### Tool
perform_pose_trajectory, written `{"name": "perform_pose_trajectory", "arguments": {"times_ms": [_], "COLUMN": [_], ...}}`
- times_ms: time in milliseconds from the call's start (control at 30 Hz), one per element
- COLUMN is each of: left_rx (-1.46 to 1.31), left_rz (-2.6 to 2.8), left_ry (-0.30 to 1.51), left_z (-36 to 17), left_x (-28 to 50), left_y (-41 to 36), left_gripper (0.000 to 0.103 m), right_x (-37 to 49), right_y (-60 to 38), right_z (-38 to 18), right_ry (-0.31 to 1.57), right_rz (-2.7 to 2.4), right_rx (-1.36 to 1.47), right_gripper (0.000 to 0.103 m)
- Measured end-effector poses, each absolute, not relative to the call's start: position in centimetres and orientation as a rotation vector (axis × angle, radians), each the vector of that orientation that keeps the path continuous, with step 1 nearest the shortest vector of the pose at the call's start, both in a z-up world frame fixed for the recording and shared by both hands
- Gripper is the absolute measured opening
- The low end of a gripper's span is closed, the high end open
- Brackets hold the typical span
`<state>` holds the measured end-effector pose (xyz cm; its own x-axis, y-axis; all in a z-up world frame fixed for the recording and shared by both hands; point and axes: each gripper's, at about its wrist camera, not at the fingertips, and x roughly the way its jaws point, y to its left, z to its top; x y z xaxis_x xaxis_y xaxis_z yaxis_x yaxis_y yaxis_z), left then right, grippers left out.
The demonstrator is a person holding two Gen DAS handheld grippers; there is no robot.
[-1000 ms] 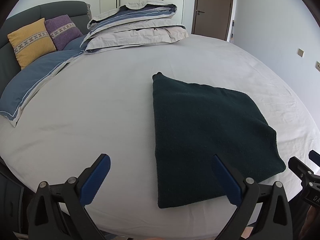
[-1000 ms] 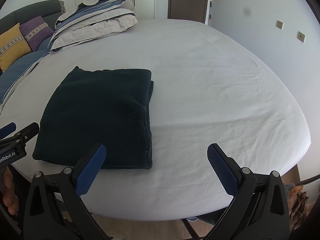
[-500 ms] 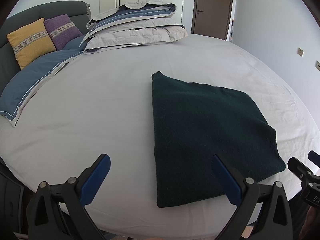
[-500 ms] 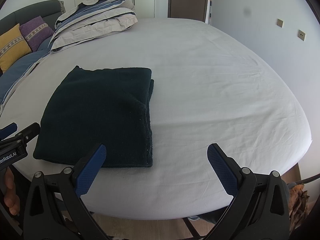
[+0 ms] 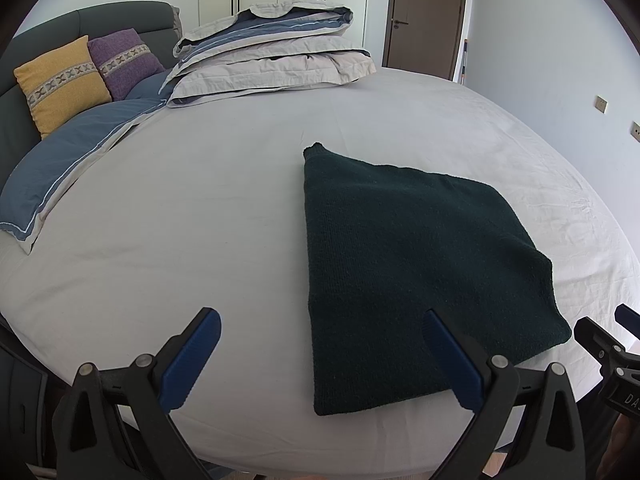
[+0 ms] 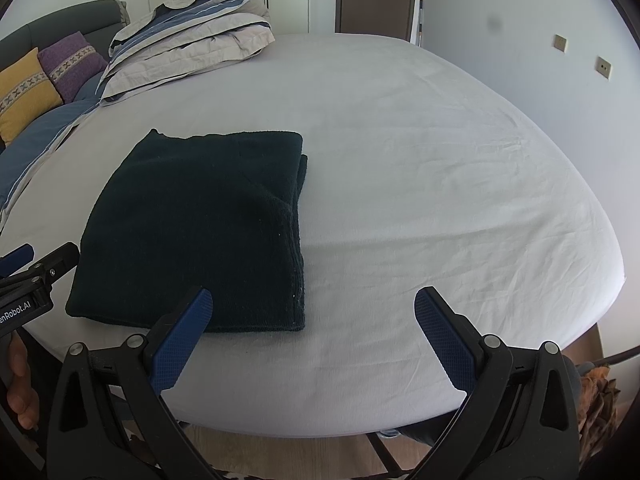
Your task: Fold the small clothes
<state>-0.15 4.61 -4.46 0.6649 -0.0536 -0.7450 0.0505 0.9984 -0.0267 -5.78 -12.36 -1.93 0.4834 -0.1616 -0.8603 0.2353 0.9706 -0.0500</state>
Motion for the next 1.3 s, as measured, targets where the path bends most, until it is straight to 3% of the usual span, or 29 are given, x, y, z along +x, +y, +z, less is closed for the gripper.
{"name": "perform_pose_trajectory", "arguments": {"times_ms": [1300], "left_rx": [-0.004], "left_rz": [-0.06], "left_ry": [0.844], "left_z": [-4.6], "left_x": [-0.31], "left_y": [4.54], "left_gripper": [0.103], "right_x": [-5.52], "right_y": [-13.36], "right_z": [-2.74], "right_ry": [1.051], "right_rz": [-0.234], "right_rx": [0.091], "right_gripper": [0.103]}}
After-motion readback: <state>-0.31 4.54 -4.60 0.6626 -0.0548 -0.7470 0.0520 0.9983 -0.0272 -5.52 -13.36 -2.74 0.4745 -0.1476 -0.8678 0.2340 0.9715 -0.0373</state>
